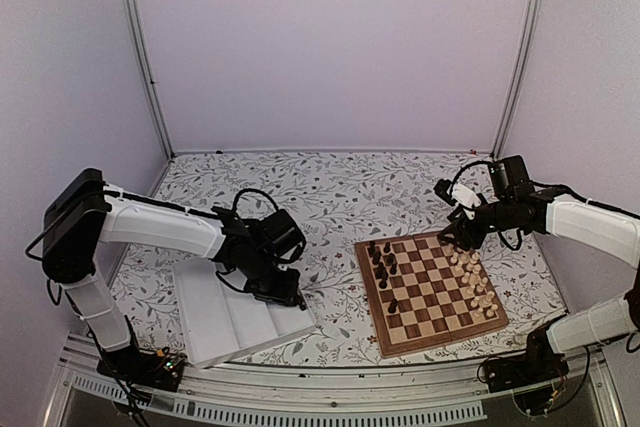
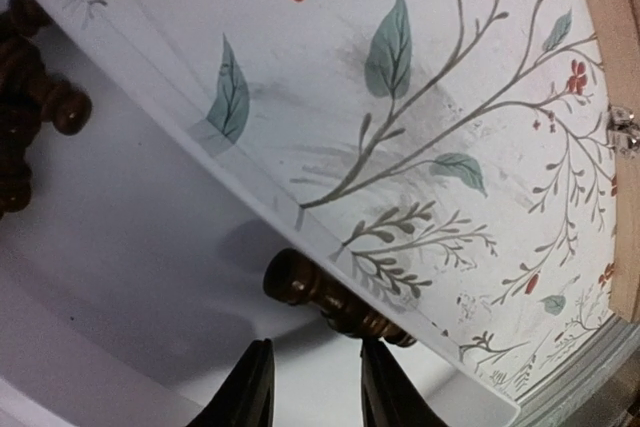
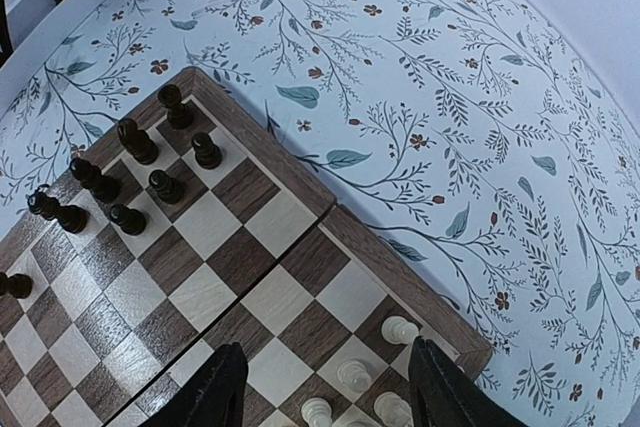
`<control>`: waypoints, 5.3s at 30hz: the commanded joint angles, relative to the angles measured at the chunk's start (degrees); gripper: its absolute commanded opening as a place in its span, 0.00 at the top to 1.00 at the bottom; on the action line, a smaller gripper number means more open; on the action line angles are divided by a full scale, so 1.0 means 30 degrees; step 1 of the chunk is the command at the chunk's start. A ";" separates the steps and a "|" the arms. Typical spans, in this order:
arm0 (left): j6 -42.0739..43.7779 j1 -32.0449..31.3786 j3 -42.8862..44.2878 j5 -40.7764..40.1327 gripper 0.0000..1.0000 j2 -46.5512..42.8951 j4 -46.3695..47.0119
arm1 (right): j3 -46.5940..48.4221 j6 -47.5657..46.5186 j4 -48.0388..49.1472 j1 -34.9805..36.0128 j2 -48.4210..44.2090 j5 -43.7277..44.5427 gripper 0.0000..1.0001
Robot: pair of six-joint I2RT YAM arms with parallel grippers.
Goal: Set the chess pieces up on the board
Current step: Pick up the chess piece from the storage box.
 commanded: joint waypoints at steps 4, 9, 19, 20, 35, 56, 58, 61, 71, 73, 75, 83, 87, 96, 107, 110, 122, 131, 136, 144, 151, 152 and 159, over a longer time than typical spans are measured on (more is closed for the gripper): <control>-0.0595 -0.0425 0.0657 -0.0065 0.68 -0.0701 0.0264 | 0.0401 -0.0062 -0.0363 -0.0072 -0.0185 -0.0477 0.41; -0.0618 -0.0641 0.0818 0.0277 0.68 -0.0548 0.0237 | 0.0405 -0.0065 -0.0399 -0.0084 -0.0131 -0.0542 0.41; -0.1025 -0.0738 0.0654 -0.0059 0.67 0.0903 0.0680 | 0.0405 -0.0063 -0.0487 -0.0053 -0.0194 -0.0601 0.41; -0.1222 -0.0787 0.0517 -0.0180 0.67 0.0897 0.0803 | 0.0430 -0.0062 -0.0487 -0.0052 -0.0186 -0.0627 0.41; -0.2266 -0.1144 0.0423 -0.4874 0.65 -0.0645 -0.2679 | 0.0463 -0.0091 -0.0615 -0.0075 -0.0124 -0.0892 0.39; -0.1873 -0.0530 0.0336 -0.2433 0.59 0.0911 -0.0219 | 0.0522 -0.0121 -0.0787 -0.0081 -0.0037 -0.1112 0.37; -0.1832 -0.0631 0.0568 -0.2451 0.59 0.1035 -0.0618 | 0.0494 -0.0121 -0.0806 -0.0080 -0.0063 -0.1156 0.37; -0.1666 -0.0945 0.0762 -0.2597 0.60 0.1011 -0.1376 | 0.0536 -0.0150 -0.0786 -0.0083 -0.0023 -0.1187 0.37; -0.0317 -0.1770 0.1417 -0.2685 0.60 0.0802 -0.4795 | 0.0667 -0.0190 -0.0886 -0.0069 0.0365 -0.1421 0.36; -0.0505 -0.1850 0.1425 -0.2789 0.60 0.0752 -0.5210 | 0.0697 -0.0179 -0.0898 -0.0065 0.0407 -0.1450 0.36; -0.0617 -0.1853 0.1426 -0.2936 0.61 0.0860 -0.5531 | 0.0698 -0.0179 -0.0908 -0.0076 0.0431 -0.1458 0.36; -0.0637 -0.1882 0.2104 -0.3599 0.66 0.2202 -0.6751 | 0.0698 -0.0150 -0.0985 -0.0069 0.0294 -0.1566 0.36; -0.0725 -0.2041 0.2604 -0.4266 0.71 0.2487 -0.8248 | 0.0696 -0.0165 -0.0987 -0.0076 0.0276 -0.1597 0.36; -0.0546 -0.2013 0.2968 -0.3919 0.86 0.1887 -0.8491 | 0.0720 -0.0179 -0.1034 -0.0075 0.0286 -0.1671 0.36; 0.4884 -0.1269 0.2055 -0.6662 0.96 -0.1773 -0.5026 | 0.2776 0.0169 -0.1663 0.0006 -0.0173 -0.5535 0.38; 0.7389 -0.1071 0.0557 -0.6574 1.00 -0.3485 -0.2198 | 0.4159 0.1082 -0.1782 0.0594 0.0893 -0.7524 0.40; 1.1316 0.0722 -0.4495 -0.2682 0.99 -0.8652 0.7256 | 1.3104 0.3862 -0.4205 0.5711 1.0009 -1.0757 0.42; 1.1294 0.0908 -0.4830 -0.1944 0.97 -0.8869 0.8230 | 1.8632 0.5455 -0.5886 0.8511 1.5565 -1.2901 0.41; 1.1322 0.0930 -0.4556 -0.1244 0.95 -0.8641 0.8250 | 1.9166 0.5817 -0.5863 0.9212 1.6128 -1.2994 0.41; 1.1312 0.0930 -0.4203 -0.0812 0.94 -0.8230 0.8264 | 1.9708 0.6030 -0.5768 0.9913 1.6448 -1.2551 0.43; 1.1283 0.0930 -0.3960 -0.0573 0.94 -0.8158 0.8428 | 2.0033 0.6434 -0.5730 1.0003 1.6906 -1.2613 0.53; 1.1263 0.0930 -0.3945 -0.0592 0.94 -0.8146 0.8443 | 2.0033 0.6456 -0.5764 0.9976 1.6923 -1.2587 0.54; 1.1187 0.0930 -0.3950 -0.0399 0.93 -0.8054 0.8675 | 1.9924 0.6443 -0.5790 1.0026 1.6983 -1.2410 0.69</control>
